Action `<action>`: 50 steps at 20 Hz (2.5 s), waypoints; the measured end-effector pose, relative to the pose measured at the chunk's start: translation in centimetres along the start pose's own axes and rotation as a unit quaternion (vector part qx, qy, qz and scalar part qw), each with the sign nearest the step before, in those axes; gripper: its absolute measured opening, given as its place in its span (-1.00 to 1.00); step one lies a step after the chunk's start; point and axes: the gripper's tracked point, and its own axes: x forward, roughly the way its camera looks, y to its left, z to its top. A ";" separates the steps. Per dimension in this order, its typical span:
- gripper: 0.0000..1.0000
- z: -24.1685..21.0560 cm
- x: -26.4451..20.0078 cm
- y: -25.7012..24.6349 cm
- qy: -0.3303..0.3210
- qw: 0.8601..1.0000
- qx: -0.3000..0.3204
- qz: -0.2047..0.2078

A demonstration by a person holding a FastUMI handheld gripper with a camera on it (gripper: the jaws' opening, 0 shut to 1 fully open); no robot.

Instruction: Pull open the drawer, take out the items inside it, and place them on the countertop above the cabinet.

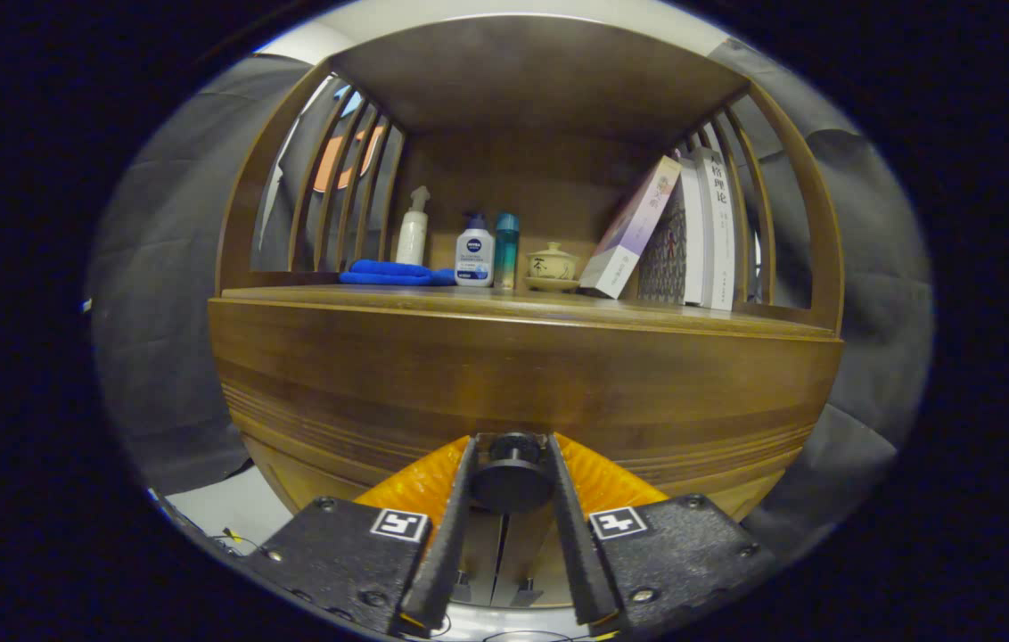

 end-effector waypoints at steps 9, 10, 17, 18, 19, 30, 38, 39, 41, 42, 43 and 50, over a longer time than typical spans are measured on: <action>-0.18 -0.5 -1.8 -0.1 0.034 0.998 0.060 0.009; -0.19 -0.5 -2.2 0.0 0.036 0.997 0.065 0.011; -0.19 -1.8 -8.8 0.0 0.047 0.996 0.070 0.013; -0.19 -2.0 -9.7 0.0 0.048 0.996 0.071 0.013; -0.20 -2.2 -10.6 0.0 0.049 0.996 0.072 0.015; -0.20 -5.0 -18.8 -0.1 0.069 0.995 0.058 0.047; -0.20 -6.0 -21.7 0.5 0.082 0.993 0.032 0.075; -0.20 -6.0 -21.6 0.4 0.089 0.993 0.036 0.075; -0.20 -6.0 -21.8 0.4 0.110 0.990 0.048 0.078; -0.13 -5.5 -22.3 0.2 0.113 0.989 0.056 0.081; -0.07 -4.6 -22.9 0.1 0.108 0.988 0.061 0.087; 0.45 4.9 -25.4 1.0 0.092 0.978 0.093 0.165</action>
